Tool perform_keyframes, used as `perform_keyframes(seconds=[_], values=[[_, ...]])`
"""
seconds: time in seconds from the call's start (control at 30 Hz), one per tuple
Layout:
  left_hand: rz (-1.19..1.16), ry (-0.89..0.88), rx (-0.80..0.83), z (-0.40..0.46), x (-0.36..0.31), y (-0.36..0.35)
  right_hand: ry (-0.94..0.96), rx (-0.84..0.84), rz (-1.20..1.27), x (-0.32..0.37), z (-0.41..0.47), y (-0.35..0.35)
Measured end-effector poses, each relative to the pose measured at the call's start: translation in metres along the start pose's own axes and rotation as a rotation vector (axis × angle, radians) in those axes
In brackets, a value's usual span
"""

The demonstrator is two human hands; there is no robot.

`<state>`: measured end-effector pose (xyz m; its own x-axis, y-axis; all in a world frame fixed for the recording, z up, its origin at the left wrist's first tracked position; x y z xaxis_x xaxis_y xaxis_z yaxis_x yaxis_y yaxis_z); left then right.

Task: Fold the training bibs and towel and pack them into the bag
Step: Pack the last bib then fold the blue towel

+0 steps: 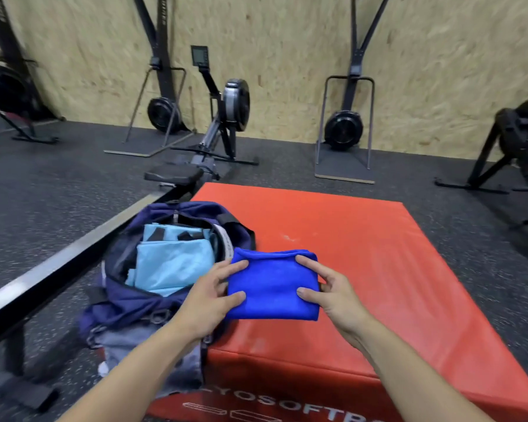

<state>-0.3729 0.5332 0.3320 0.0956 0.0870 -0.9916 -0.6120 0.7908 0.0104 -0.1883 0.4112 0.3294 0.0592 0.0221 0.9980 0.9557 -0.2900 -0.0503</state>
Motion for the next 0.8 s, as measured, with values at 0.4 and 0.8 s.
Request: perform_keyframes(seconds=[0.4,0.8], values=[[1.006,-0.041,-0.301,0.005,-0.071,0.202,0.144,0.035,-0.218,0.010,0.167,-0.176],[1.391,-0.130,-0.304,0.044,-0.010,0.204,0.317,-0.035,-1.049,0.012,0.206,-0.223]])
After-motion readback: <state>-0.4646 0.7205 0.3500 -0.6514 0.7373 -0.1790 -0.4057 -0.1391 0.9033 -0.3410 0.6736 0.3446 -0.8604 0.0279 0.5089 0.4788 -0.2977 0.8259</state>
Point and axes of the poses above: each hand's wrist, its own z-axis towards the middle knuckle, its own y-axis out of the back of the hand, x = y × z, the point moved 10 cm from there along z, towards the middle knuckle, and after that the axes turned 9 degrees about x, right-handed, at the moved point
